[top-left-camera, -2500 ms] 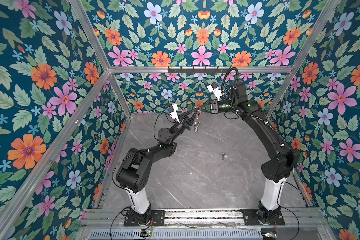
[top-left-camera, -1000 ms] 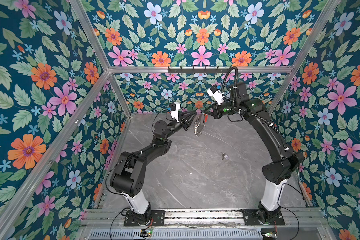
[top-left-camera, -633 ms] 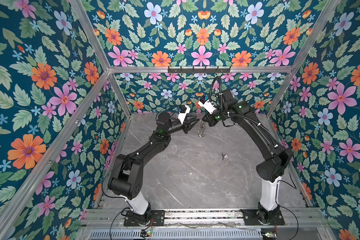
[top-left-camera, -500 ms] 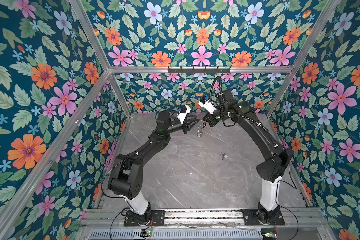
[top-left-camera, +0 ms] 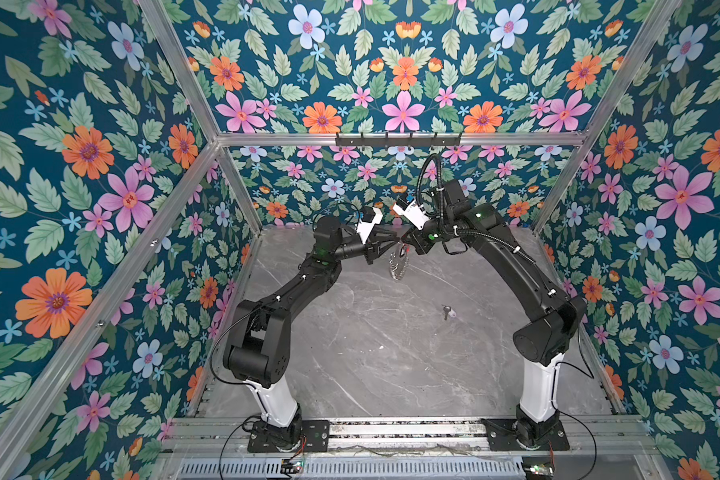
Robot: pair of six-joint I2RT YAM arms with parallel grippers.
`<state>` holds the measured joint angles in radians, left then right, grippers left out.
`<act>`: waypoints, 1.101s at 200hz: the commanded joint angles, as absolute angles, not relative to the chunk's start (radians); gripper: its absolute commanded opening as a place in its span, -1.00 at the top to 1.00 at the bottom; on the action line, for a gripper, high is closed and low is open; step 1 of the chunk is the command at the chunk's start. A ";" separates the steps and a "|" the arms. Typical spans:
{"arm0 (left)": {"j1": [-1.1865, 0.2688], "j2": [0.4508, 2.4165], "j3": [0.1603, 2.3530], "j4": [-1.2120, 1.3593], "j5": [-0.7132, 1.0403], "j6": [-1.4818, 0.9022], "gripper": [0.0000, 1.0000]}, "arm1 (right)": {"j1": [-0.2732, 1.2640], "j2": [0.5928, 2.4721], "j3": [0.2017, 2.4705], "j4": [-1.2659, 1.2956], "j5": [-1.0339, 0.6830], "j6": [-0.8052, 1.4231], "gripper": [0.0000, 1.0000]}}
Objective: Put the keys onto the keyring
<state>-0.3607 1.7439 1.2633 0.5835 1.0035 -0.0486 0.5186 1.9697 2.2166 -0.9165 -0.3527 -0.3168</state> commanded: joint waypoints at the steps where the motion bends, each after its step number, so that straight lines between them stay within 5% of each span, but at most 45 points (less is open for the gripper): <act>1: -0.359 1.753 1.273 0.598 1.044 -0.067 0.50 | 0.524 1.956 2.215 -0.896 -0.376 -0.335 1.00; 111: -0.357 1.767 1.281 0.606 1.050 -0.130 0.97 | 0.534 1.948 2.209 -0.892 -0.369 -0.334 1.00; 220: -0.364 1.729 1.145 0.891 0.891 -0.363 1.00 | 0.534 1.913 2.123 -0.794 -0.346 -0.261 1.00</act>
